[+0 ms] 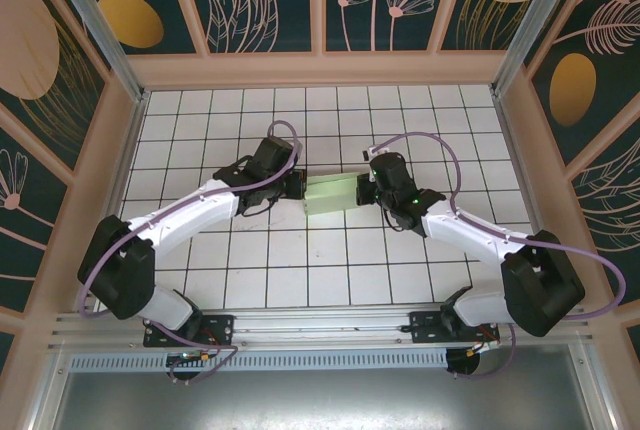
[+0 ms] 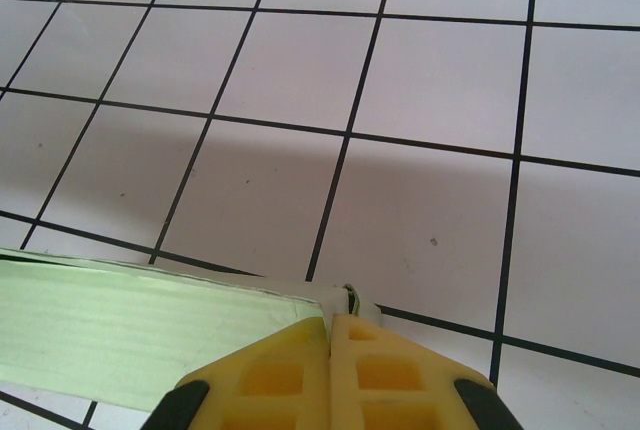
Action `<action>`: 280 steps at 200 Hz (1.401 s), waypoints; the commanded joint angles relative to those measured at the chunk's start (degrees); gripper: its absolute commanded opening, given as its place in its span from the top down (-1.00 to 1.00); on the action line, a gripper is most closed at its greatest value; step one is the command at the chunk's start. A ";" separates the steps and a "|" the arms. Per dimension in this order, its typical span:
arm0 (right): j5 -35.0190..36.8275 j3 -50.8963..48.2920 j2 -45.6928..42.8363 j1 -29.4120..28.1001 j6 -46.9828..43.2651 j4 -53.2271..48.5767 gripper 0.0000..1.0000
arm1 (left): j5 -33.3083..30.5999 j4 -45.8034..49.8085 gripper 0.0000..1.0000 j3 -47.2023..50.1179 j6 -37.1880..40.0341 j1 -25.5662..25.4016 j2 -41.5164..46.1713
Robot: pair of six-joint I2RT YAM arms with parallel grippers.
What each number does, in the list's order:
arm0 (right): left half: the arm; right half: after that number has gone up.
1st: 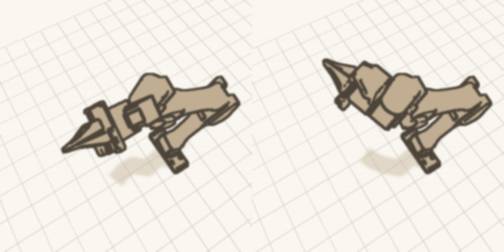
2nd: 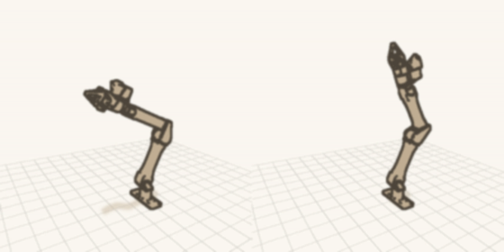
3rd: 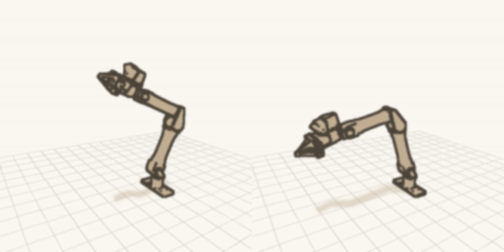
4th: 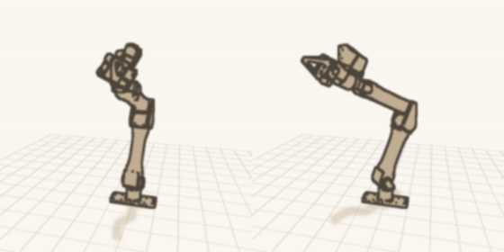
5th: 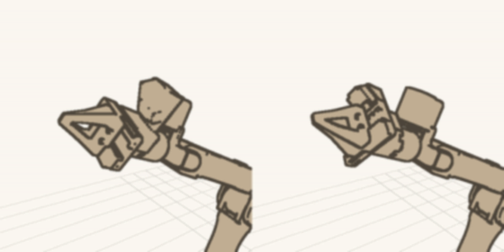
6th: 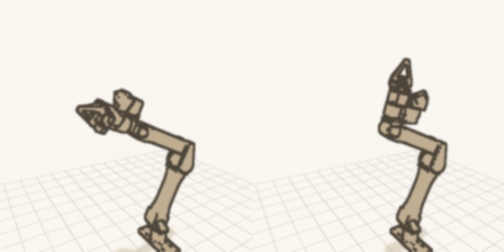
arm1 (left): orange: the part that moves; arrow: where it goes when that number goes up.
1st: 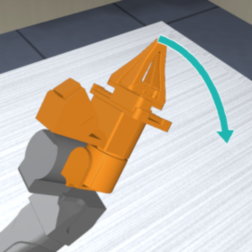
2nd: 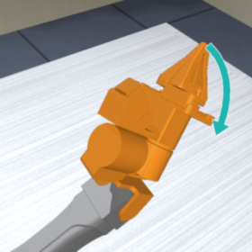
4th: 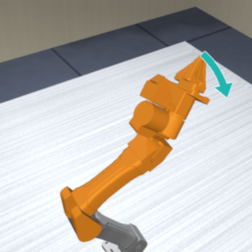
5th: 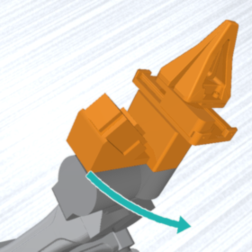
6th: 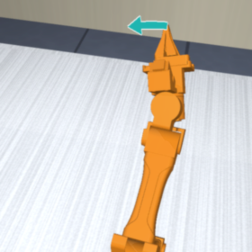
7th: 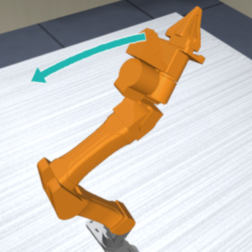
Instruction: Fold the paper box
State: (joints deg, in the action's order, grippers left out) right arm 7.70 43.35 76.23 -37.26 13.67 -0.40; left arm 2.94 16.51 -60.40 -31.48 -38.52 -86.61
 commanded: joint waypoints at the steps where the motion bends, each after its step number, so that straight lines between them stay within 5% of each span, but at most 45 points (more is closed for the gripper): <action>1: -0.85 0.72 0.07 -1.77 0.60 0.11 1.00 | 0.25 -4.04 0.91 0.23 -4.36 -0.08 -1.51; 131: 4.34 -15.57 -4.03 -6.16 2.01 18.68 1.00 | -2.10 -20.15 0.89 15.60 -2.74 -1.29 -0.23; 193: 5.26 -15.93 -8.33 -6.87 -0.03 21.80 0.93 | -3.02 -22.16 0.85 18.29 0.07 -1.38 1.08; 280: 7.81 -15.71 -17.36 -7.22 1.13 25.54 -0.14 | -4.51 -29.84 0.85 22.86 3.30 -1.87 3.68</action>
State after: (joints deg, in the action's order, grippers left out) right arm 12.69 27.64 61.52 -43.99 13.80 21.30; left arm -1.98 -15.31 -40.03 -29.78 -39.57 -83.11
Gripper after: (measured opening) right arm 0.525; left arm 0.072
